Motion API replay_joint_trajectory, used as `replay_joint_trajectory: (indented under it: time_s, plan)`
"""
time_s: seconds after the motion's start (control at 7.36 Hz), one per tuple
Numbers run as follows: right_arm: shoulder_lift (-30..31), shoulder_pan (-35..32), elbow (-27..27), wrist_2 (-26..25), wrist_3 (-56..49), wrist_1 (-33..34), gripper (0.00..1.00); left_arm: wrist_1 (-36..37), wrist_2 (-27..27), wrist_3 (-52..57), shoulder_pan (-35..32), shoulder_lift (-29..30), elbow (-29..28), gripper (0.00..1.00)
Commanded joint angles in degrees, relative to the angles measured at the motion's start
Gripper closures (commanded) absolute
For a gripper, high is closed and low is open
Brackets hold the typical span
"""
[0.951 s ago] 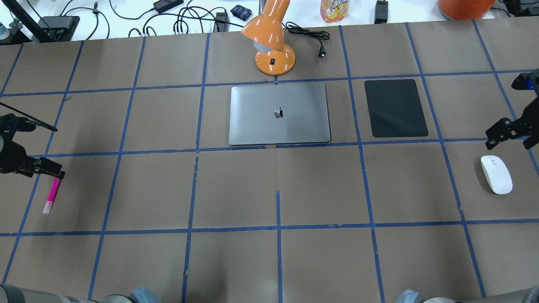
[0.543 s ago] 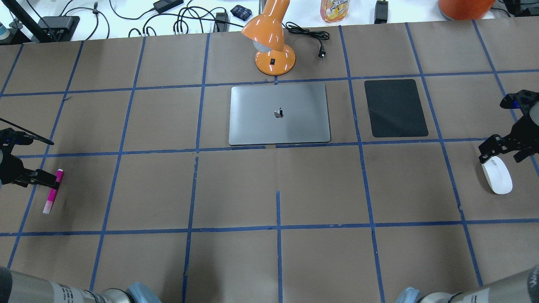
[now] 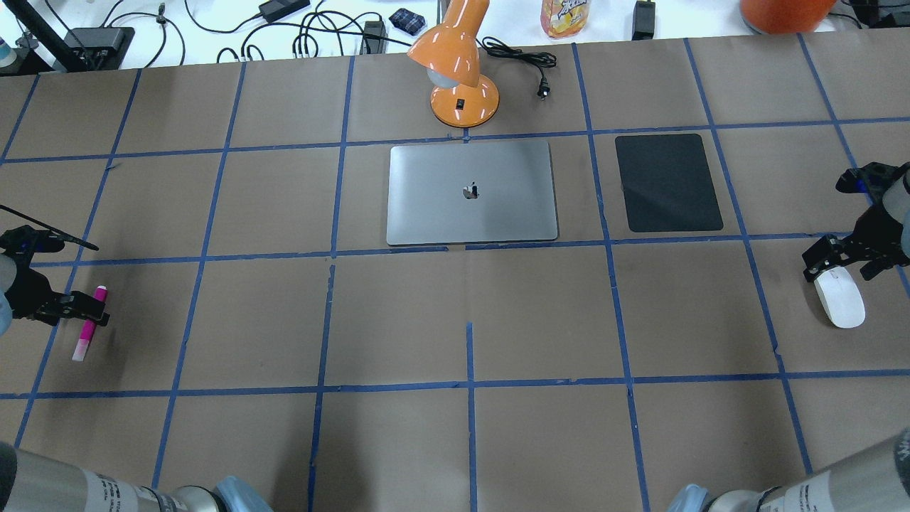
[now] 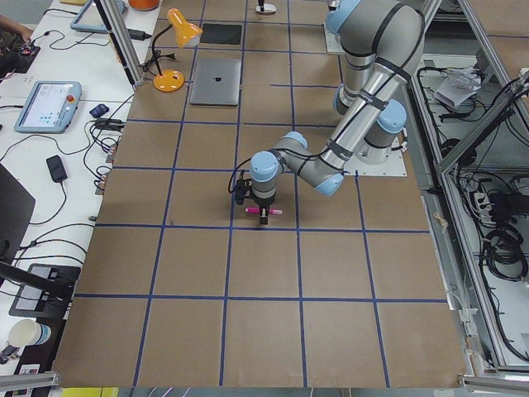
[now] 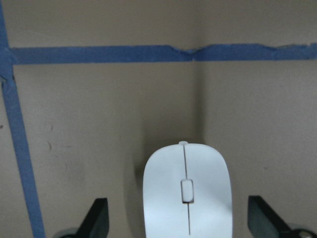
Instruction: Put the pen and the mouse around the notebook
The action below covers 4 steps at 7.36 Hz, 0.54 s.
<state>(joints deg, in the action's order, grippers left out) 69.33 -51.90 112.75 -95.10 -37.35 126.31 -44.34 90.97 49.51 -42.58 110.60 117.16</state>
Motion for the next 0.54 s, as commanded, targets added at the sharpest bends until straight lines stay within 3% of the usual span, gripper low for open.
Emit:
replay_joint_trajectory:
  time_s: [0.0, 0.14, 0.41]
  plan:
    - [-1.6, 0.5, 0.1, -1.1, 0.0, 0.1, 0.05, -0.2, 0.3, 0.2, 0.0, -0.1, 0.3, 0.72]
    - [-1.7, 0.7, 0.2, -1.1, 0.0, 0.1, 0.09, -0.6, 0.4, 0.1, 0.0, -0.2, 0.3, 0.86]
    - [-1.6, 0.6, 0.1, -1.5, 0.1, -0.1, 0.47, -0.7, 0.5, 0.1, 0.0, -0.6, 0.3, 1.0]
